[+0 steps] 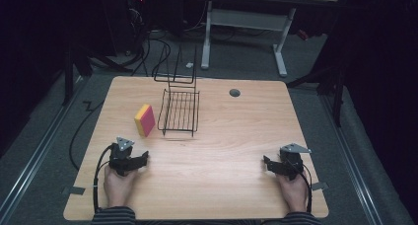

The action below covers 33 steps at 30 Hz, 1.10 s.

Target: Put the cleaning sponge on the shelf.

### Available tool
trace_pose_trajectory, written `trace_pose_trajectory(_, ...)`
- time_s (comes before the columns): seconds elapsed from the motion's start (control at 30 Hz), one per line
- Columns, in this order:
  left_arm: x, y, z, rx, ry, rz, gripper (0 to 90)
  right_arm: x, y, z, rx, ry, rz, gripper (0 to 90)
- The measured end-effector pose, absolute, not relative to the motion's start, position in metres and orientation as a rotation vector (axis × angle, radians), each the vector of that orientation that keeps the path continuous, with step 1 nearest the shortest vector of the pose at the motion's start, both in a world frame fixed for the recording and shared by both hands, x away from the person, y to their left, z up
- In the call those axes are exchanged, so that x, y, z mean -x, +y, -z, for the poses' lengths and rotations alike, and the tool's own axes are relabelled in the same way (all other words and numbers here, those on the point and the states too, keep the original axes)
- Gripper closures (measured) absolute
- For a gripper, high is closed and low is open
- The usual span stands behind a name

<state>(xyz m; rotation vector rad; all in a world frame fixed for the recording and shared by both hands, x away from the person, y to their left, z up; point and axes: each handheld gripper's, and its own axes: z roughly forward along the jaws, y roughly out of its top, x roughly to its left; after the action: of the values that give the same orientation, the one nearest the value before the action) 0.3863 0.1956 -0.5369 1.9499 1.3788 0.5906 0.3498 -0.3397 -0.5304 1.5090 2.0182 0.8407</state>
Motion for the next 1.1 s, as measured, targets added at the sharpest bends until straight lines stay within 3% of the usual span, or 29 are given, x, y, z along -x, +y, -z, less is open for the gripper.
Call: trace_pose_trajectory(1.1, -0.3836, 0.1944, 0.537, -1.967, 1.353, -0.576, 21.3, -0.3505, -0.3396, 0.5304, -1.521, 2.006, -0.838, 26.3)
